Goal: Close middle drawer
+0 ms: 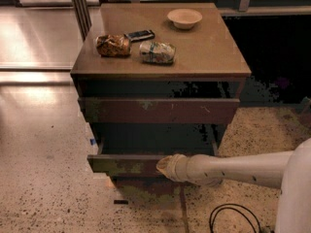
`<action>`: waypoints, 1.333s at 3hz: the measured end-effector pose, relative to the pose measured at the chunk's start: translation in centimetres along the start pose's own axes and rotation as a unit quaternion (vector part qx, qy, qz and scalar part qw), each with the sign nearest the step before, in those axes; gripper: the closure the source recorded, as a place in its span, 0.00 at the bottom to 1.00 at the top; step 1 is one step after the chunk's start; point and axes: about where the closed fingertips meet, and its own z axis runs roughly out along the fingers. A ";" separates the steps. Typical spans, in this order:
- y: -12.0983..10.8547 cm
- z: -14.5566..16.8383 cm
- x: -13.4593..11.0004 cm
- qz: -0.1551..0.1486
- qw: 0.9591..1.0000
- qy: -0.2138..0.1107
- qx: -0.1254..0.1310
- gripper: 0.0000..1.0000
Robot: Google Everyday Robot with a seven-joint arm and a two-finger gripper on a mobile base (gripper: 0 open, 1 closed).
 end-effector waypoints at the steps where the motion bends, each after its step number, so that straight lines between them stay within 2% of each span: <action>1: -3.6 0.7 -1.9 0.012 0.999 -0.015 0.035 1.00; 2: -3.6 0.7 -1.9 0.012 0.999 -0.015 0.035 1.00; 3: -2.6 2.1 -1.2 0.020 0.999 -0.017 0.034 1.00; 4: -3.1 3.7 -0.5 0.025 0.999 -0.009 0.033 1.00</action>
Offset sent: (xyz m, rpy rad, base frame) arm 0.0628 -0.0057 0.0251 0.0175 -0.0837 -0.0913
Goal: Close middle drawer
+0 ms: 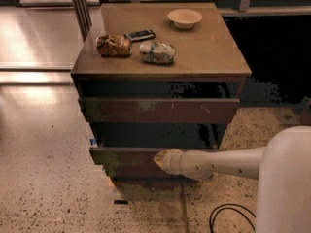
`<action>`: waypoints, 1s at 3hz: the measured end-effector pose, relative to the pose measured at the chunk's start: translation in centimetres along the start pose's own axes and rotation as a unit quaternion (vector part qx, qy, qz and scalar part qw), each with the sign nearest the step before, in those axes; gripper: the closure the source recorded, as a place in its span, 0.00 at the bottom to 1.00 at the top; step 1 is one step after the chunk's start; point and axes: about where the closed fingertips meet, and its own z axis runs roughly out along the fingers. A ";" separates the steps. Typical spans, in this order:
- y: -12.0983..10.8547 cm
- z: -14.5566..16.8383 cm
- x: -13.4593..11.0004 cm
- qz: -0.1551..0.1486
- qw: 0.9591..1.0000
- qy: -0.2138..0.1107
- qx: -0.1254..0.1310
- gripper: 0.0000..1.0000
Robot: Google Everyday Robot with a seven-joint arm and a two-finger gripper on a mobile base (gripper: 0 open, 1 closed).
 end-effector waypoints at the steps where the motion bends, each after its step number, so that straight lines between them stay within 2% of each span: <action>1: -3.0 -0.5 0.0 -0.001 0.999 0.006 0.033 1.00; 2: -5.8 -1.6 -0.4 0.001 0.998 0.000 0.064 1.00; 3: -5.8 -1.6 -0.4 0.001 0.998 0.000 0.064 1.00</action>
Offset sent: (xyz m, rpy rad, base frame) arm 0.0583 -0.0694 0.0471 -0.0472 -0.1371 -0.1569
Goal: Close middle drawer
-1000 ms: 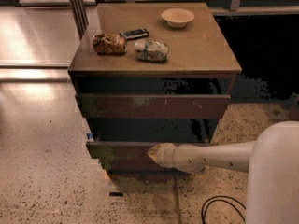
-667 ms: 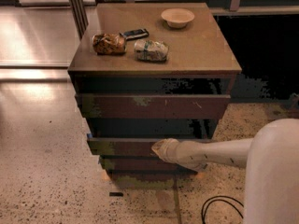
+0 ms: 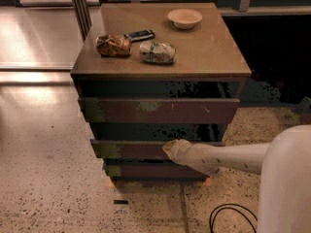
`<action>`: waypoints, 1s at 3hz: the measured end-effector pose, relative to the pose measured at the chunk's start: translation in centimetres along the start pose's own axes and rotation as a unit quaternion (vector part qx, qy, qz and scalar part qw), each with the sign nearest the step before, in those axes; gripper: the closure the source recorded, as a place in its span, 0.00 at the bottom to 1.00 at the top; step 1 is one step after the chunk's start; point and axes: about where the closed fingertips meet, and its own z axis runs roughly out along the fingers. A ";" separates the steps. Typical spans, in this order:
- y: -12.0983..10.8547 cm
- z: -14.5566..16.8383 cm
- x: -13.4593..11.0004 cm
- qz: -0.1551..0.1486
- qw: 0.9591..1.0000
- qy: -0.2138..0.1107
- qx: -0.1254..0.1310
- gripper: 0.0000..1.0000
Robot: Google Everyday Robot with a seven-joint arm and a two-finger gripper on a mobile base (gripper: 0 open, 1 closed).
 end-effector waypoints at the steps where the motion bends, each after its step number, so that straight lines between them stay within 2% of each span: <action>1: 0.7 0.8 0.6 -0.004 1.000 0.010 -0.006 1.00; 2: 0.3 2.6 1.2 -0.003 1.000 0.018 -0.007 1.00; 3: -1.6 3.3 0.5 0.003 1.000 0.003 0.016 1.00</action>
Offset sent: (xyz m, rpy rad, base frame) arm 0.0301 0.0037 -0.0395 -0.0365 0.0367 -0.0083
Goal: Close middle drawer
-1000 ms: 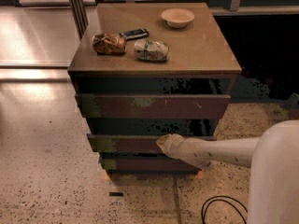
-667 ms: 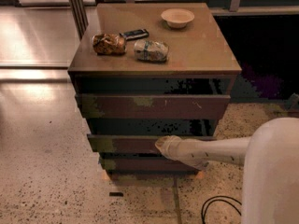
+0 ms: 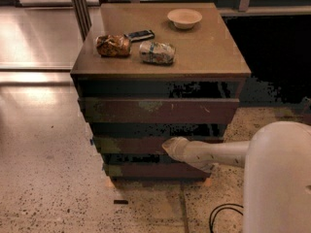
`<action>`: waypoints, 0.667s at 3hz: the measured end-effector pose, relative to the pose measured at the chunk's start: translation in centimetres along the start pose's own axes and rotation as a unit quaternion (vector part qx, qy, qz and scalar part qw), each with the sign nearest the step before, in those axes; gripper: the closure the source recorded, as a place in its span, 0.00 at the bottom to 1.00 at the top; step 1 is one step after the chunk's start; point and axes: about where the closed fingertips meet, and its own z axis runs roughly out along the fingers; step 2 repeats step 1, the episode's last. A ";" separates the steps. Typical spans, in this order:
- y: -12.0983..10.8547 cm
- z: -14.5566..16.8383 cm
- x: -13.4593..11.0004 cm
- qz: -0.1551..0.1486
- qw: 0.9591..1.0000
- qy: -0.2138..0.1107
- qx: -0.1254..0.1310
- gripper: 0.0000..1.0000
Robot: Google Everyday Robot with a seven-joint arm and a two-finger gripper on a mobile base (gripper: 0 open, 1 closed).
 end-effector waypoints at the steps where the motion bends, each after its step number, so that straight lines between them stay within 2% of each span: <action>1: 0.0 -0.1 0.0 0.000 1.000 0.000 0.001 1.00; 2: 0.0 -0.1 0.0 0.000 1.000 0.000 0.001 1.00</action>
Offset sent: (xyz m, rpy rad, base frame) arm 0.0000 0.0000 0.0000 0.0000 0.0000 0.0000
